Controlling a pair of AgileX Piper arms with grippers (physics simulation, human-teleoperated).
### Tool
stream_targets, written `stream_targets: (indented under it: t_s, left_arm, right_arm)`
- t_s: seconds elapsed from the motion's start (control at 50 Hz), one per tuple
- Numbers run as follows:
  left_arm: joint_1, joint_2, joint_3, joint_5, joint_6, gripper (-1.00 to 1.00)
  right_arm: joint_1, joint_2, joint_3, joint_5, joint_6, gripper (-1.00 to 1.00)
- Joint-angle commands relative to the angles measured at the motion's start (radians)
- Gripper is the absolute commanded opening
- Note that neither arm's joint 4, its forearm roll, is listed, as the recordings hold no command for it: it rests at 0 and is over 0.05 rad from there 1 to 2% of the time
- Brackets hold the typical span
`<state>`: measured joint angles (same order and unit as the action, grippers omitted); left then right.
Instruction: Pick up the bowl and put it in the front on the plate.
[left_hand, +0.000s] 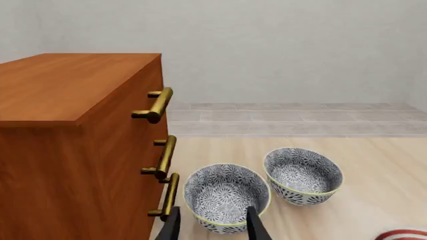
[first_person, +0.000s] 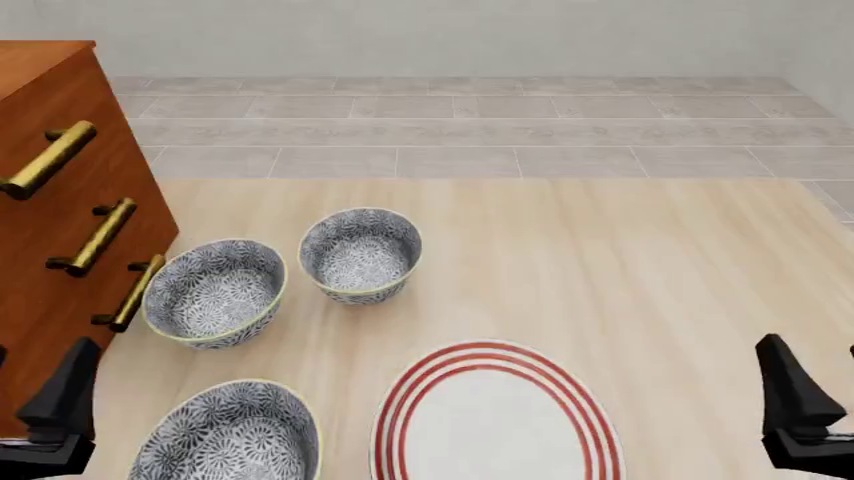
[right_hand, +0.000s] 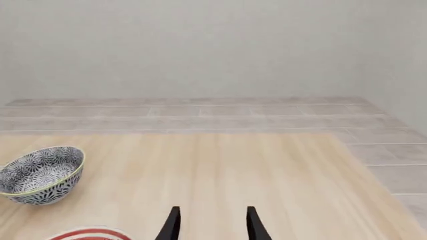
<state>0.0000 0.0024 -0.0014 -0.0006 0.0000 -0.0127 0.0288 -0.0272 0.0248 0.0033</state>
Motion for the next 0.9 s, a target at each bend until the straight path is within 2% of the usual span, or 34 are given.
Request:
stream_targets:
  t_s: [0.02,0.14,0.2,0.5,0.52,0.58,0.86,0.9]
  left_arm:
    - [0.000,0.005,-0.003,-0.001,0.000,1.00]
    - [0.000,0.005,-0.003,-0.001,0.000,1.00]
    - [0.000,0.005,-0.003,-0.001,0.000,1.00]
    - [0.000,0.005,-0.003,-0.001,0.000,1.00]
    - [0.000,0.005,-0.003,-0.001,0.000,1.00]
    - [0.000,0.005,-0.003,-0.001,0.000,1.00]
    - [0.000,0.005,-0.003,-0.001,0.000,1.00]
    - [0.000,0.005,-0.003,-0.001,0.000,1.00]
  right_arm:
    - [0.030,0.015,0.021,-0.058,-0.008,1.00]
    - [0.044,0.072,-0.010,-0.078,-0.004,1.00]
    - [0.105,0.226,-0.081,-0.135,-0.015,1.00]
    - [0.166,0.464,-0.258,-0.158,0.010,1.00]
    - [0.168,0.511,-0.261,-0.174,-0.006,1.00]
    - [0.192,0.533,-0.288,-0.178,-0.026,1.00]
    - [0.263,0.705,-0.441,-0.189,-0.001,1.00]
    - [0.285,0.732,-0.468,-0.183,-0.029,1.00]
